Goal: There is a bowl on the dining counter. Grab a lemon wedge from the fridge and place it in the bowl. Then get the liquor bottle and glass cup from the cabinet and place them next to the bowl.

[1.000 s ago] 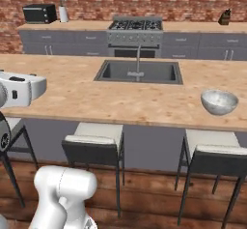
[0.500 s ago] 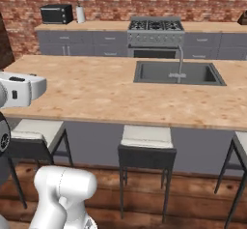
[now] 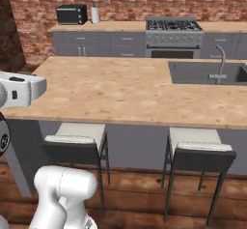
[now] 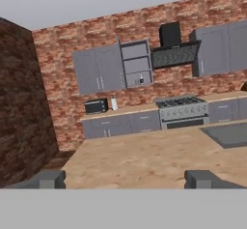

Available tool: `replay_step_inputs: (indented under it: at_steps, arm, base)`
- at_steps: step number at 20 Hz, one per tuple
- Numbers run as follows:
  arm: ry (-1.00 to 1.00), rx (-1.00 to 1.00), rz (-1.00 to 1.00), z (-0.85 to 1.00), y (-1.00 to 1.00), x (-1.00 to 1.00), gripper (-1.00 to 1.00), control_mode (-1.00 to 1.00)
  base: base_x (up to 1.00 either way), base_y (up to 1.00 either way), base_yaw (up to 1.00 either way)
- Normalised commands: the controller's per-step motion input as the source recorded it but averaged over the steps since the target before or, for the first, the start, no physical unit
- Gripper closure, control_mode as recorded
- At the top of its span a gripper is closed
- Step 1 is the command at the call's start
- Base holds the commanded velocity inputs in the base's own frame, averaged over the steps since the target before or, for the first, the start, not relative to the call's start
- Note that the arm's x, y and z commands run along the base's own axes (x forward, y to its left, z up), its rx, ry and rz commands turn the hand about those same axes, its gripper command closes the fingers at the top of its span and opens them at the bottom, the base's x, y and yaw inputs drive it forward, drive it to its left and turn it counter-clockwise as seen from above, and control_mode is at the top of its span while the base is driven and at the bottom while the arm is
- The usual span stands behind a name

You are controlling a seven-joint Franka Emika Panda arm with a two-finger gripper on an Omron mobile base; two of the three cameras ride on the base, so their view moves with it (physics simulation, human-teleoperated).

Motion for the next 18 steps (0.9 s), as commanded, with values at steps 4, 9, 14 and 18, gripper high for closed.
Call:
replay_step_inputs:
  at_steps: [4, 9, 14, 18]
  arm:
    - [0.0, 0.0, 0.0, 0.0, 0.0, 0.0, -1.0, 1.0]
    - [0.0, 0.0, 0.0, 0.0, 0.0, 0.0, -1.0, 1.0]
    - [0.0, 0.0, 0.0, 0.0, 0.0, 0.0, -1.0, 1.0]
    - [0.0, 0.0, 0.0, 0.0, 0.0, 0.0, -1.0, 1.0]
  base:
    - [0.34, 1.0, -0.09]
    - [0.62, 1.0, -0.13]
    - [0.76, 1.0, -0.17]
    - [0.72, 1.0, -0.17]
